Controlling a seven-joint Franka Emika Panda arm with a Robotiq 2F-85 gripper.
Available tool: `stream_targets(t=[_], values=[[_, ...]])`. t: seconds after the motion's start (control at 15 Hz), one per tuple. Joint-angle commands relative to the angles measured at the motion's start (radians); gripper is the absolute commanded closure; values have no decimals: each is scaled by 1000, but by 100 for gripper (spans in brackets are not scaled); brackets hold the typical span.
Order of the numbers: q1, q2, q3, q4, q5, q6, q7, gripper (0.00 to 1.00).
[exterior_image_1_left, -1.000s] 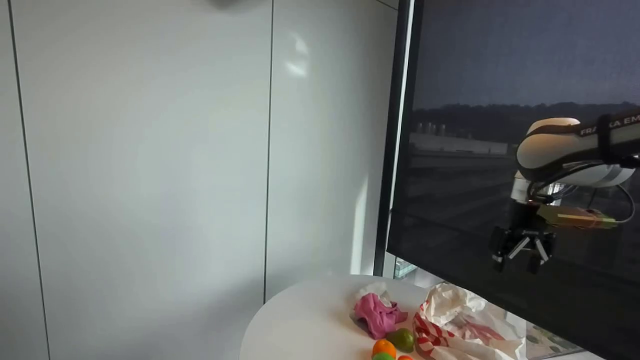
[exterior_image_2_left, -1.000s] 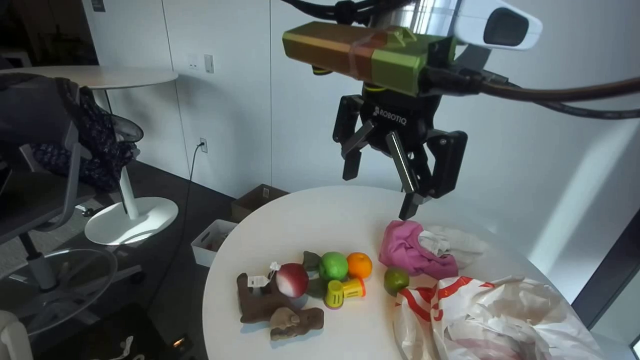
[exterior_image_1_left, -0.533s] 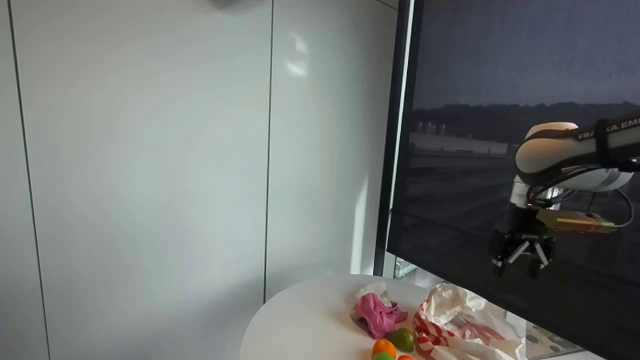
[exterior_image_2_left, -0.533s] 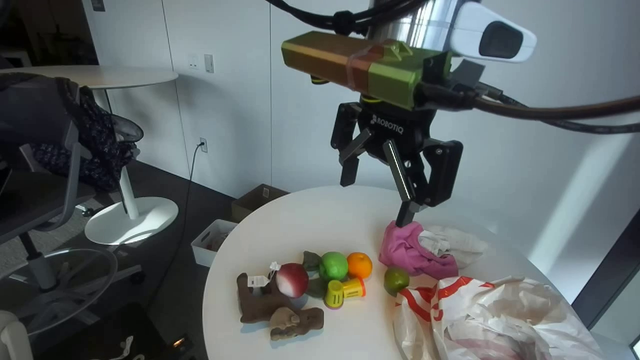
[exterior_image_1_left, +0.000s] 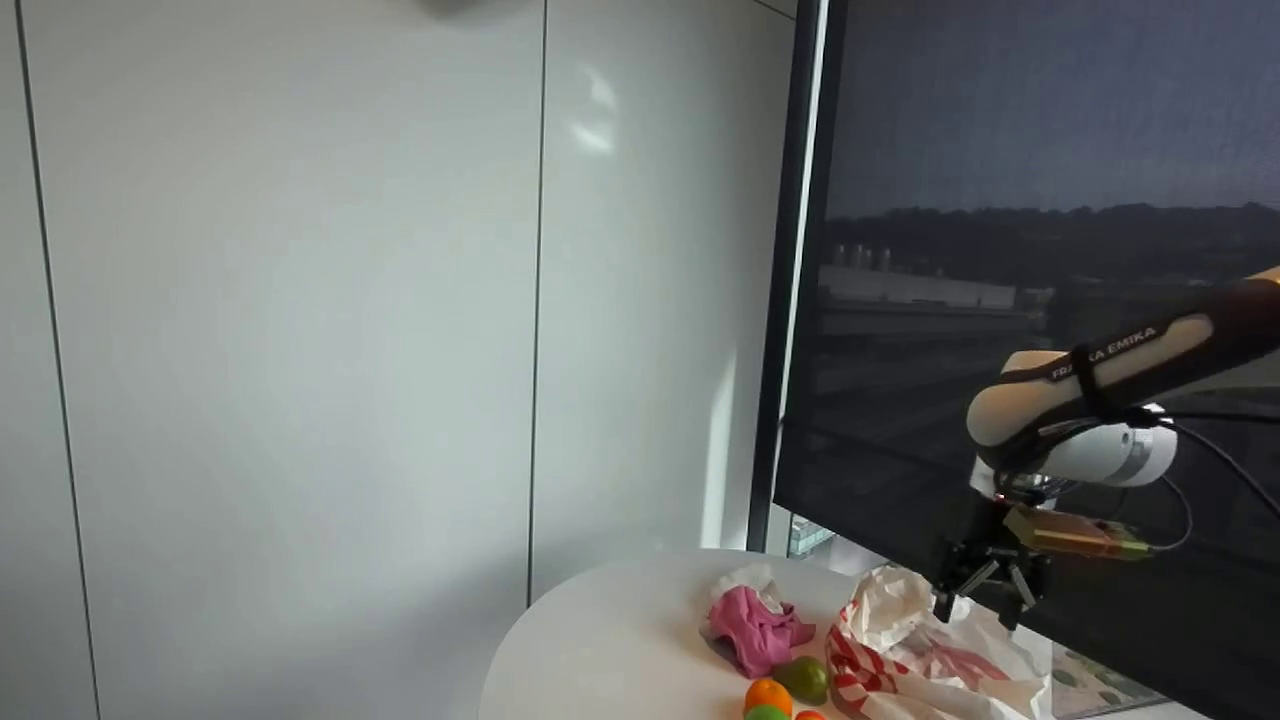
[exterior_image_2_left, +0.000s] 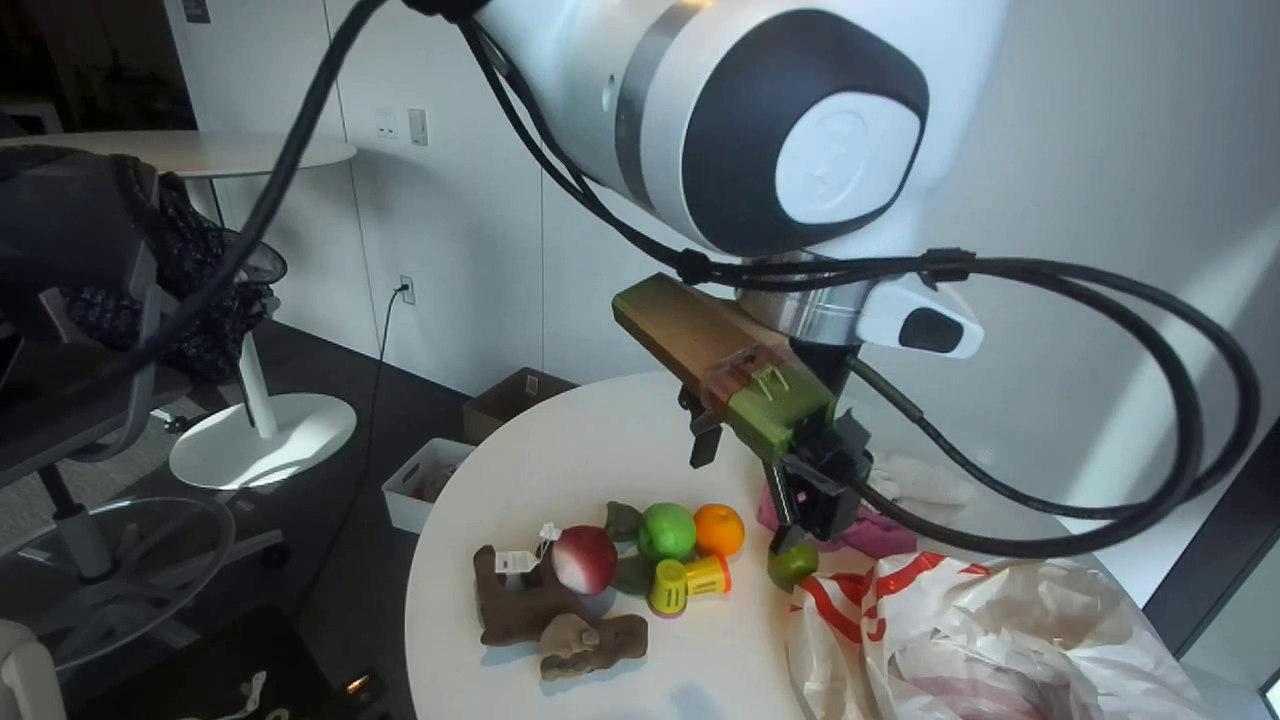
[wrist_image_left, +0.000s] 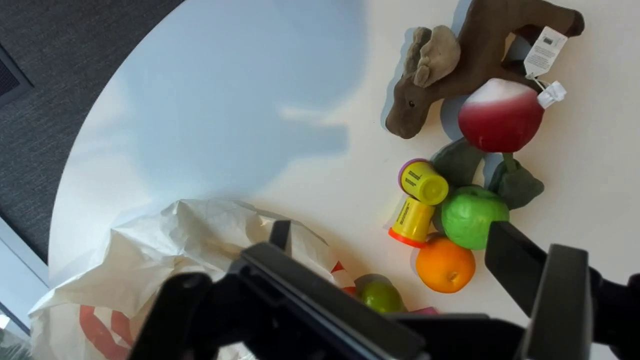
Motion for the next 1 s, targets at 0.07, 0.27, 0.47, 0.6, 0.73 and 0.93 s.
stream_targets(t=[0.07, 0.27, 0.47, 0.6, 0.73, 0.93], values=[[48, 192, 58, 37, 68, 120, 16, 0], [72, 298, 98, 77, 103, 169, 28, 0], [89, 389, 137, 131, 165, 229, 36, 0], [97, 447, 162, 169, 202, 260, 36, 0], [105, 511, 185, 206, 221, 294, 40, 0], [112, 611, 211, 264, 219, 336, 53, 0]])
